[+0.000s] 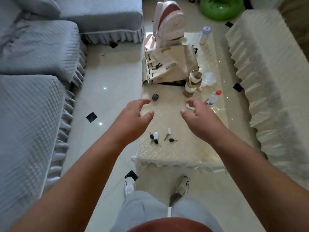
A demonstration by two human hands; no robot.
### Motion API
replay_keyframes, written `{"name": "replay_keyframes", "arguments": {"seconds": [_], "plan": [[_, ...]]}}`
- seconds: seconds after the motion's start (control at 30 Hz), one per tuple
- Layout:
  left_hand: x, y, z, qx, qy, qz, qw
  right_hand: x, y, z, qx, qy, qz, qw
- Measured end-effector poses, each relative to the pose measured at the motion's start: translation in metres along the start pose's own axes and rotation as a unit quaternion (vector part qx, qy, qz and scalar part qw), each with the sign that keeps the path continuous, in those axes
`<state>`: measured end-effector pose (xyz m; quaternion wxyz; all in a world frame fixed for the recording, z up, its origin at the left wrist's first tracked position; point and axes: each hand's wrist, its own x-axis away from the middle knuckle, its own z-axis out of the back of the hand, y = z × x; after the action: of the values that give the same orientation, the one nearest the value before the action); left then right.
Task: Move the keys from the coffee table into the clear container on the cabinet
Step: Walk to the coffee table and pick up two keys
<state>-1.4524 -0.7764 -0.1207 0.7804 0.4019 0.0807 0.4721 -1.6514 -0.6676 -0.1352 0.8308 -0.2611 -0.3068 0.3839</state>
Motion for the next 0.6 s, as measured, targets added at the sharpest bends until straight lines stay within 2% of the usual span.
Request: {"name": "replay_keyframes", "arguments": {"seconds": [0.27,0.6], "plan": [[-0.051,-0.029,-0.066,-0.009,-0.013,0.052,0.999,-0.052,0.064,-0.027,0.042,-0.049,-0.011,0.998],[-0.125,-0.098,-0.146,-0.028,-0.029,0.073,0.996,-0.118,0.146,-0.109,0.057,-0.071,-0.05,0.995]]}}
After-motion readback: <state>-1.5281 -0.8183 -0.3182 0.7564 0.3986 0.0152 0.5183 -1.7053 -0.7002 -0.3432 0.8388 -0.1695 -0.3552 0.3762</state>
